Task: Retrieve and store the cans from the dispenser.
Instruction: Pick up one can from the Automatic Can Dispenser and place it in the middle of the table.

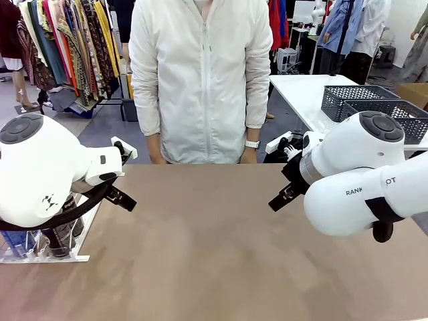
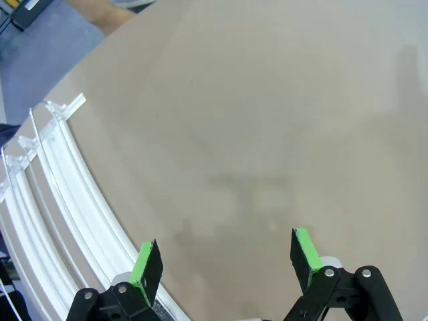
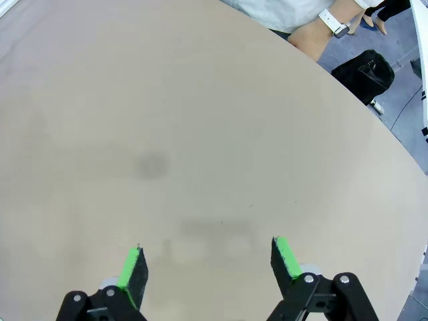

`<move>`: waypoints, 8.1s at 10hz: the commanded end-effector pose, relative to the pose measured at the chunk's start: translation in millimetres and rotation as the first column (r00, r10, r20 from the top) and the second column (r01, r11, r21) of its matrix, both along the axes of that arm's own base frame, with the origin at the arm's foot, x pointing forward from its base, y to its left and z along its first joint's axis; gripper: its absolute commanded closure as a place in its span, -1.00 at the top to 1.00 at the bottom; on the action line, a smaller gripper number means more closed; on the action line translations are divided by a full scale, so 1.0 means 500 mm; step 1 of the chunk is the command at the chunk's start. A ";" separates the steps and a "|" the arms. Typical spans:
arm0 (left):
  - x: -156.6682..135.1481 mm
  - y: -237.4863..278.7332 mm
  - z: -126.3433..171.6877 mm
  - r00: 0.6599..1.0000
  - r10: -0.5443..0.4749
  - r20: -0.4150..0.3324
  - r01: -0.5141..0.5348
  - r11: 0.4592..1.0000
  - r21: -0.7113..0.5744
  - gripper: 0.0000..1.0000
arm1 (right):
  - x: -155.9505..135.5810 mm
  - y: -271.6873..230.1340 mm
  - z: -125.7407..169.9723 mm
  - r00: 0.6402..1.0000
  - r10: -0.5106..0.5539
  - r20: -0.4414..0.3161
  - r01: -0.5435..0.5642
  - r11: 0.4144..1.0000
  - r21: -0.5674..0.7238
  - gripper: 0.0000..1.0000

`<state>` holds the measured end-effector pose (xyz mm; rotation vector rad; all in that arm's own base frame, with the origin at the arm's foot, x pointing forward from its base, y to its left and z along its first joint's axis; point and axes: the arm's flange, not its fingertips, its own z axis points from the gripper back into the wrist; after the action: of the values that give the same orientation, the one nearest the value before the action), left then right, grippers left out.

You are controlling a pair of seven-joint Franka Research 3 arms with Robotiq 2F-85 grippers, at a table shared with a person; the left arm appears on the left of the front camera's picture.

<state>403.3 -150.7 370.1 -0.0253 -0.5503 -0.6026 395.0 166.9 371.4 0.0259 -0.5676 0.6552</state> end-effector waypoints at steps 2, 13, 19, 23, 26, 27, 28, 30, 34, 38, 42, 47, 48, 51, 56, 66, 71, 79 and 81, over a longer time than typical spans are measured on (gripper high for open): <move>0.000 0.000 0.001 1.000 -0.001 0.001 0.001 1.000 0.000 1.00 | 0.000 0.000 0.000 1.000 0.000 0.000 0.000 1.000 0.000 1.00; -0.082 0.045 0.199 0.888 -0.185 -0.421 0.010 0.923 -0.384 1.00 | -0.051 -0.140 0.169 0.853 0.081 -0.516 0.178 0.884 0.433 1.00; -0.233 0.513 0.298 0.973 -0.015 -0.232 -0.192 0.511 -0.838 1.00 | -0.221 -0.585 0.280 0.923 -0.162 -0.350 0.385 0.383 0.840 1.00; -0.311 0.719 0.170 0.934 0.143 -0.327 -0.353 0.244 -0.903 1.00 | -0.290 -0.739 0.181 0.858 -0.282 -0.429 0.467 0.084 0.880 1.00; -0.318 0.732 0.200 0.932 0.154 -0.327 -0.359 0.288 -0.888 1.00 | -0.278 -0.779 0.234 0.842 -0.293 -0.453 0.504 0.125 0.855 1.00; -0.318 0.732 0.200 0.932 0.154 -0.327 -0.359 0.288 -0.888 1.00 | -0.278 -0.779 0.234 0.842 -0.293 -0.453 0.504 0.125 0.855 1.00; -0.318 0.732 0.200 0.932 0.154 -0.327 -0.359 0.288 -0.888 1.00 | -0.278 -0.779 0.234 0.842 -0.293 -0.453 0.504 0.125 0.855 1.00; -0.318 0.732 0.200 0.932 0.154 -0.327 -0.359 0.288 -0.888 1.00 | -0.278 -0.779 0.234 0.842 -0.293 -0.453 0.504 0.125 0.855 1.00; -0.319 0.715 0.230 0.920 0.150 -0.361 -0.391 0.392 -0.833 1.00 | -0.278 -0.779 0.234 0.842 -0.293 -0.453 0.504 0.125 0.855 1.00; -0.307 0.614 0.368 0.844 0.260 -0.469 -0.458 0.805 -0.378 1.00 | -0.278 -0.779 0.234 0.842 -0.293 -0.453 0.504 0.125 0.855 1.00; -0.258 0.419 0.360 0.816 0.359 -0.452 -0.386 0.922 0.035 1.00 | -0.278 -0.779 0.234 0.842 -0.293 -0.453 0.504 0.125 0.855 1.00; -0.257 0.392 0.372 0.818 0.356 -0.451 -0.383 0.923 0.033 1.00 | -0.278 -0.779 0.234 0.842 -0.293 -0.453 0.504 0.125 0.855 1.00; -0.238 0.377 0.359 0.807 0.391 -0.443 -0.425 0.905 0.025 1.00 | -0.278 -0.779 0.234 0.842 -0.293 -0.453 0.504 0.125 0.855 1.00; -0.181 0.393 0.291 0.724 0.571 -0.386 -0.617 0.787 0.008 1.00 | -0.278 -0.779 0.234 0.842 -0.293 -0.453 0.504 0.125 0.855 1.00; -0.114 0.436 0.174 0.574 0.665 -0.477 -0.762 0.648 -0.013 1.00 | -0.278 -0.779 0.234 0.842 -0.293 -0.453 0.504 0.125 0.855 1.00; -0.046 0.439 0.078 0.525 0.678 -0.514 -0.761 0.644 0.072 1.00 | -0.278 -0.779 0.234 0.842 -0.293 -0.453 0.504 0.125 0.855 1.00; -0.041 0.441 0.074 0.528 0.686 -0.500 -0.763 0.642 0.075 -1.00 | -0.278 -0.779 0.234 0.842 -0.293 -0.453 0.504 0.125 0.855 1.00; -0.083 0.421 0.175 0.598 0.690 -0.407 -0.723 0.684 0.098 -1.00 | -0.278 -0.779 0.234 0.842 -0.293 -0.453 0.504 0.125 0.855 1.00; -0.141 0.397 0.309 0.650 0.674 -0.352 -0.691 0.717 0.097 -1.00 | -0.278 -0.779 0.234 0.842 -0.293 -0.453 0.504 0.125 0.855 1.00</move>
<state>348.1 51.6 487.2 -0.0003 -0.1310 0.1932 253.7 -221.6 486.7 1.0927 -0.6660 -0.3862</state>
